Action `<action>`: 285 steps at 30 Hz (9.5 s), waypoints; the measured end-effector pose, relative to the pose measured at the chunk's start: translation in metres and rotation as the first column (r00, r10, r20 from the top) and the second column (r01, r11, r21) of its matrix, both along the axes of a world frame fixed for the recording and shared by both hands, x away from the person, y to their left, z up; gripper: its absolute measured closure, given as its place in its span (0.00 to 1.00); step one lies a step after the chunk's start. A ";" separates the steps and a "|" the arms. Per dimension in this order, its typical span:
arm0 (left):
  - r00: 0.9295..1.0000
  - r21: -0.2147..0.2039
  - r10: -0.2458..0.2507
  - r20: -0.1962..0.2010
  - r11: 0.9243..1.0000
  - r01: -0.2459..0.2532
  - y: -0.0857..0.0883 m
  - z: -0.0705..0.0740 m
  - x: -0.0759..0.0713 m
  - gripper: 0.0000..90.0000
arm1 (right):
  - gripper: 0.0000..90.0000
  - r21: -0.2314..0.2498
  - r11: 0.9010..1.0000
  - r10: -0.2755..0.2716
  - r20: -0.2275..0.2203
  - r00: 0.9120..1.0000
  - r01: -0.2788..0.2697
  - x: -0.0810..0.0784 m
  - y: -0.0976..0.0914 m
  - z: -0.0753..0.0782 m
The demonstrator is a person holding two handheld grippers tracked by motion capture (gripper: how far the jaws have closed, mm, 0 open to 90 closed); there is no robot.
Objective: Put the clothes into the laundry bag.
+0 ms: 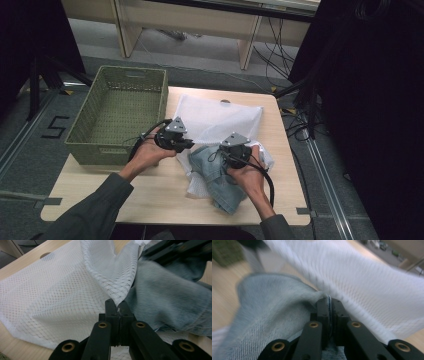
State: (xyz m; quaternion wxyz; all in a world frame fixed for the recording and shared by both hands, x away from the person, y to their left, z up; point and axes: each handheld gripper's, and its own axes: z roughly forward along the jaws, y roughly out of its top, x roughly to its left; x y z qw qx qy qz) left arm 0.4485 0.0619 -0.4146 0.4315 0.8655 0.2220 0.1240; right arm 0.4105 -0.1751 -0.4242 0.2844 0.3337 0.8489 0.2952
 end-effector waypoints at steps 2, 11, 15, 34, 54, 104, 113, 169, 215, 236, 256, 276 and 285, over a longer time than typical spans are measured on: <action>1.000 -0.018 0.021 -0.010 1.000 -0.021 0.000 0.000 -0.001 0.98 | 0.96 0.001 1.000 -0.028 -0.074 0.997 0.028 0.008 0.000 -0.018; 1.000 -0.007 0.007 -0.004 1.000 -0.007 0.001 -0.001 -0.004 0.98 | 0.96 0.063 0.996 -0.052 -0.120 0.991 0.060 0.015 -0.003 -0.025; 1.000 -0.018 0.007 -0.009 1.000 -0.007 -0.002 -0.001 -0.007 0.97 | 0.95 0.136 0.988 -0.063 -0.110 0.992 0.077 0.017 -0.009 -0.016; 0.996 0.004 0.079 -0.037 0.997 -0.079 0.007 -0.015 -0.057 0.52 | 0.94 0.078 0.995 -0.056 -0.076 0.996 0.062 0.022 -0.006 -0.026; 0.992 0.100 0.052 -0.114 0.994 -0.040 -0.040 -0.096 -0.069 0.63 | 0.93 0.052 0.998 -0.023 -0.065 0.998 0.026 0.023 -0.004 -0.024; 0.985 0.228 -0.070 -0.156 0.968 0.104 -0.016 -0.085 -0.089 0.96 | 0.45 0.155 0.985 0.109 -0.226 0.968 -0.075 -0.063 -0.014 -0.020; 0.986 0.205 -0.062 -0.153 0.974 0.094 -0.017 -0.087 -0.091 0.96 | 0.45 0.138 0.987 0.107 -0.199 0.974 -0.081 -0.074 -0.014 -0.019; 0.997 0.190 -0.012 -0.080 0.981 0.027 0.013 -0.046 -0.091 0.76 | 0.56 0.233 0.971 -0.012 -0.152 0.988 0.048 -0.001 -0.047 -0.008; 0.982 0.167 -0.150 -0.118 0.971 0.169 -0.067 -0.092 -0.099 0.99 | 0.91 0.075 0.989 -0.108 -0.189 0.976 0.124 0.041 0.013 -0.065; 0.981 0.183 -0.160 -0.111 0.967 0.179 -0.068 -0.090 -0.100 0.97 | 0.53 0.231 0.969 -0.039 -0.185 0.982 0.082 0.025 -0.037 -0.008; 0.978 0.180 -0.170 -0.116 0.965 0.190 -0.068 -0.090 -0.100 0.97 | 0.43 0.073 0.997 -0.010 -0.309 0.951 0.035 0.026 -0.016 -0.046; 0.977 0.205 -0.191 -0.100 0.956 0.208 -0.069 -0.089 -0.102 0.99 | 0.86 0.023 0.975 -0.219 -0.072 0.973 0.221 0.064 -0.024 -0.062; 0.975 0.188 -0.185 -0.120 0.961 0.205 -0.069 -0.089 -0.101 0.98 | 0.71 0.125 0.972 -0.185 -0.119 0.976 0.200 0.061 -0.035 -0.053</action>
